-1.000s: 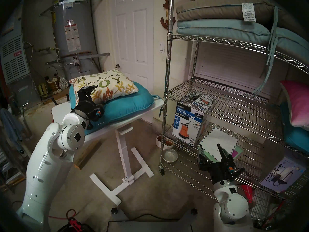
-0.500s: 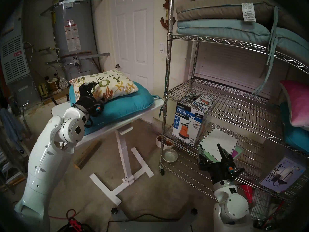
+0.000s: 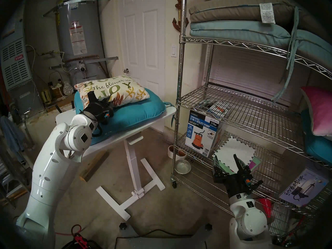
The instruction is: Put cushion on the shelf
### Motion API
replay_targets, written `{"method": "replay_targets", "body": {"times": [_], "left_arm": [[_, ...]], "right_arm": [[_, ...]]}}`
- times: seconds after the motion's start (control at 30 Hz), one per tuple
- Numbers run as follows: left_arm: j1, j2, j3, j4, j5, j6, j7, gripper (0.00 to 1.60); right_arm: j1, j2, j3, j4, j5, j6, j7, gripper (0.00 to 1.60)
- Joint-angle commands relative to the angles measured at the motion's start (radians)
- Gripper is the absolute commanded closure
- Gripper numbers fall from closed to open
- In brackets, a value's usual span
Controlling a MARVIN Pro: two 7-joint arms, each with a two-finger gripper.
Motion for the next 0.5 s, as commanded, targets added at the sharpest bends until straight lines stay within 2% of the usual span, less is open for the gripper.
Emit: {"method": "replay_targets", "body": {"times": [0.0, 0.3, 0.47], "left_arm": [[0.050, -0.015, 0.004, -0.084, -0.004, 0.010, 0.006, 1.60], [0.153, -0.031, 0.013, -0.176, 0.006, 0.039, 0.011, 1.60], [0.187, -0.030, 0.010, -0.215, 0.007, 0.053, 0.009, 1.60]], "right_arm": [[0.003, 0.000, -0.001, -0.021, 0.002, -0.003, 0.000, 0.00], [0.003, 0.000, -0.001, -0.021, 0.002, -0.003, 0.000, 0.00], [0.003, 0.000, -0.001, -0.021, 0.002, -0.003, 0.000, 0.00]]}}
